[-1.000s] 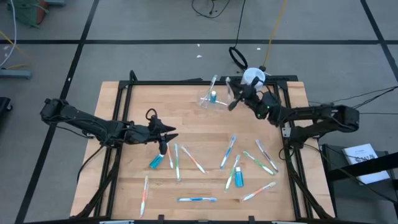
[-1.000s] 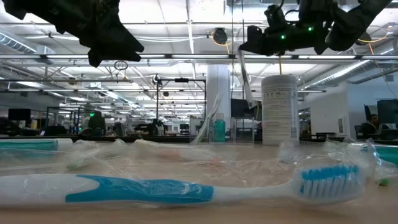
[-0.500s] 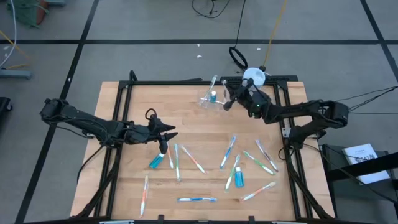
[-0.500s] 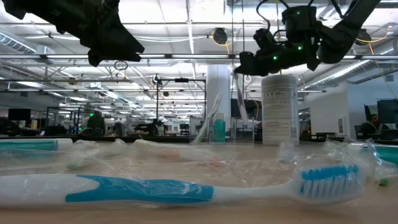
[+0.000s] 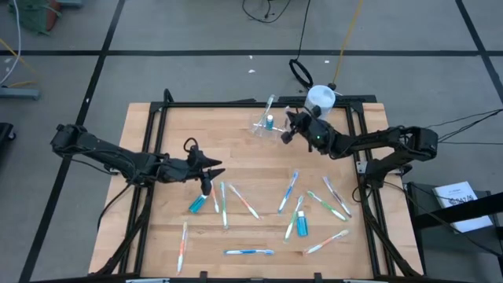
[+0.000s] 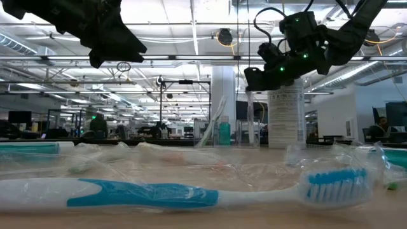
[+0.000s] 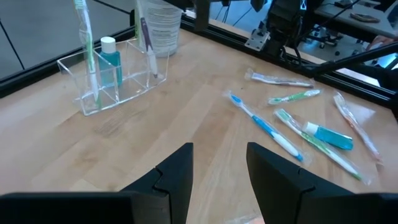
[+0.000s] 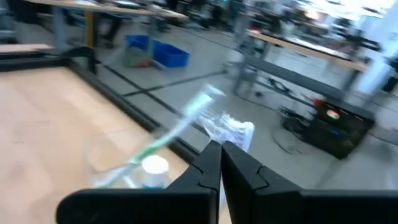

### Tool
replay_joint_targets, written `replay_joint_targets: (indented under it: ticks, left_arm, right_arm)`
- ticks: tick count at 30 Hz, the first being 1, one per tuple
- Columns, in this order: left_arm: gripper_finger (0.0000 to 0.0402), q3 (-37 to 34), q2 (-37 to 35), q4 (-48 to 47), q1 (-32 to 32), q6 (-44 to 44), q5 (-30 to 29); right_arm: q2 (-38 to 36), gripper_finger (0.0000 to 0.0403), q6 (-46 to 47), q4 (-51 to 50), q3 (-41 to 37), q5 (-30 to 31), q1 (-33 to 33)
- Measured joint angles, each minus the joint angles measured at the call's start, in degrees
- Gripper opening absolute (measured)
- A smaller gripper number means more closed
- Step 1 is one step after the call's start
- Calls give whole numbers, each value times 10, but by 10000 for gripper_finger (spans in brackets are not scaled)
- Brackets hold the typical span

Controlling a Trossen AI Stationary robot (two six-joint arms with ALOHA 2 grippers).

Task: Pick & Place toothbrushing station
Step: Put the purple toothbrush into the transparent organizer, then put the orange toothbrush into the transparent organizer

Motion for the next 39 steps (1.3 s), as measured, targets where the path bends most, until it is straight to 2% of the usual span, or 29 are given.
replay_joint_targets:
  ticks: [6, 14, 18, 20, 24, 30, 35, 39]
  left_arm:
    - [152, 0, 0, -1, -9, -15, 0]
    - [152, 0, 0, -19, -11, -58, 1]
    - [152, 0, 0, -28, -11, -101, 9]
    - [152, 0, 0, -33, -11, -116, 30]
    - [152, 0, 0, -59, -11, -149, 76]
    - [152, 0, 1, -100, -14, -149, 171]
    - [152, 1, 33, -95, -32, -91, 206]
    - [152, 1, 76, -96, -41, -78, 212]
  right_arm:
    - [0, 23, 22, -22, 0, 65, 33]
    - [-1, 60, 45, -35, 0, 85, 69]
    - [-1, 83, 41, -70, 0, 139, 78]
    - [-1, 95, 30, -85, 0, 156, 81]
    - [-28, 119, 26, -114, 0, 151, 96]
    - [-120, 143, 34, -159, 0, 151, 135]
    - [-186, 149, 49, -192, 0, 150, 169]
    - [-213, 147, 49, -209, 0, 150, 189]
